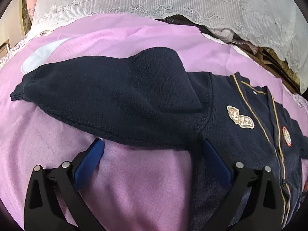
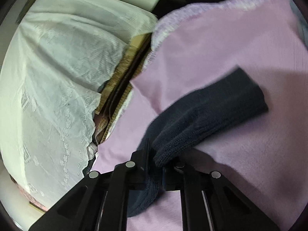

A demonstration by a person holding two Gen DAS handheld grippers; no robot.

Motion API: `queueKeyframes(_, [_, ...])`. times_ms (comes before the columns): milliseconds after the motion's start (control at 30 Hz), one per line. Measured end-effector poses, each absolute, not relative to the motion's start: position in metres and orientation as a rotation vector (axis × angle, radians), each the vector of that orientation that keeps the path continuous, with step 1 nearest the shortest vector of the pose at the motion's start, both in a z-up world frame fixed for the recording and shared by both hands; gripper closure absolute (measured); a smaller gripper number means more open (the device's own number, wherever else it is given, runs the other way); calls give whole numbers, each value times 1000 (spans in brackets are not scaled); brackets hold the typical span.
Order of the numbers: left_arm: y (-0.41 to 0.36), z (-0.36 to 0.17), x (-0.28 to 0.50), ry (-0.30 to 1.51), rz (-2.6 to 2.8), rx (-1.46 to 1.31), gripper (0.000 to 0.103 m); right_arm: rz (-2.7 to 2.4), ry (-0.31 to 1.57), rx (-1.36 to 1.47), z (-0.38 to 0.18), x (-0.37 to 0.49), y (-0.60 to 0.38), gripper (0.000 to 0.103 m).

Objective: Fold small clothes
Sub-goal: 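Grasp a navy sleeve cuff with the right gripper and fold it across the body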

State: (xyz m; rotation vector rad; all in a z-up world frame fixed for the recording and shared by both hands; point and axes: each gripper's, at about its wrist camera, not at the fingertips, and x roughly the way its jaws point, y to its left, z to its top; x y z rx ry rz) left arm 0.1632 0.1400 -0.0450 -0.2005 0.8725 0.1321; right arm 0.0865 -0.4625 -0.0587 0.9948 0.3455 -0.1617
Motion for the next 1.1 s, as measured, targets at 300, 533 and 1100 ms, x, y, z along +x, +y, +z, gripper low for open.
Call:
queueKeyframes(300, [142,-44,160,869,124,-211,4,-174,297,743,-17,80,-433,93])
queueKeyframes(533, [140,-45,162,875,132,-196,4,-91,271,650,14,80,-402,93])
queueKeyframes(1100, [141,-47,166,878,135,-190,4,26,348,480,49,121,-308,93])
